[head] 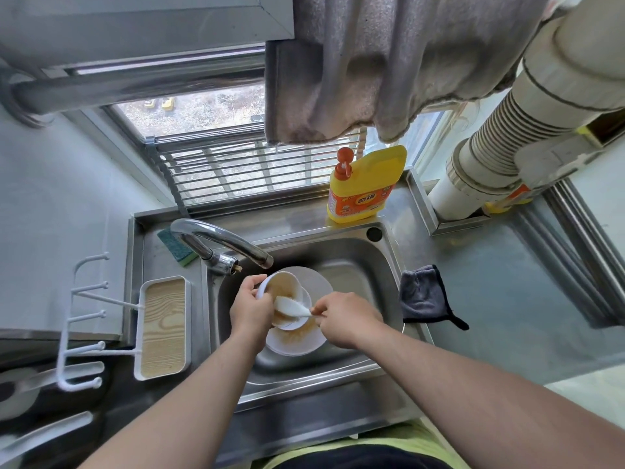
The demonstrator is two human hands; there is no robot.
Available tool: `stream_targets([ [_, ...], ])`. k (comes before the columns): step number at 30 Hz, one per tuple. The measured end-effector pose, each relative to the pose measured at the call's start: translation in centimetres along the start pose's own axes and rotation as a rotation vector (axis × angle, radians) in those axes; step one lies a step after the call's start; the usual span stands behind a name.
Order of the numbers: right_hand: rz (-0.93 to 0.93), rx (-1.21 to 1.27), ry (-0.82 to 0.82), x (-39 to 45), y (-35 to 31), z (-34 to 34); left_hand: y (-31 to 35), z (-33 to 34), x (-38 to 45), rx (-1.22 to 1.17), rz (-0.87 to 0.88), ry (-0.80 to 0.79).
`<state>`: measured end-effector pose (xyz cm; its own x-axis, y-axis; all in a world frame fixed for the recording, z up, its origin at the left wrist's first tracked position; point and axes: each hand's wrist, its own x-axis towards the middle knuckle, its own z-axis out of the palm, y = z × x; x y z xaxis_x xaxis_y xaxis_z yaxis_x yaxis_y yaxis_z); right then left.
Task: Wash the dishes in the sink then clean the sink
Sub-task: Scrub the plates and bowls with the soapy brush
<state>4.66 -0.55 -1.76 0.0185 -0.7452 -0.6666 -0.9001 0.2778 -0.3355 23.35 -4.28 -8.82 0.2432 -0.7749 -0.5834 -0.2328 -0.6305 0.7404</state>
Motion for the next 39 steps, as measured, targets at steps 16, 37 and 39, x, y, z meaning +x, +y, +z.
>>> stream_targets([
  [16, -0.063, -0.004, -0.008, -1.2, -0.2, 2.0, 0.8, -1.5, 1.6, 0.101, -0.076, -0.195],
  [37, 0.041, -0.062, 0.069, -0.2, 0.5, 0.9, 0.0, 2.3, -2.1, -0.419, -0.300, -0.110],
  [39, 0.022, -0.024, 0.001, -0.9, -0.6, 1.5, -0.1, 2.1, -1.5, -0.401, -0.279, -0.067],
])
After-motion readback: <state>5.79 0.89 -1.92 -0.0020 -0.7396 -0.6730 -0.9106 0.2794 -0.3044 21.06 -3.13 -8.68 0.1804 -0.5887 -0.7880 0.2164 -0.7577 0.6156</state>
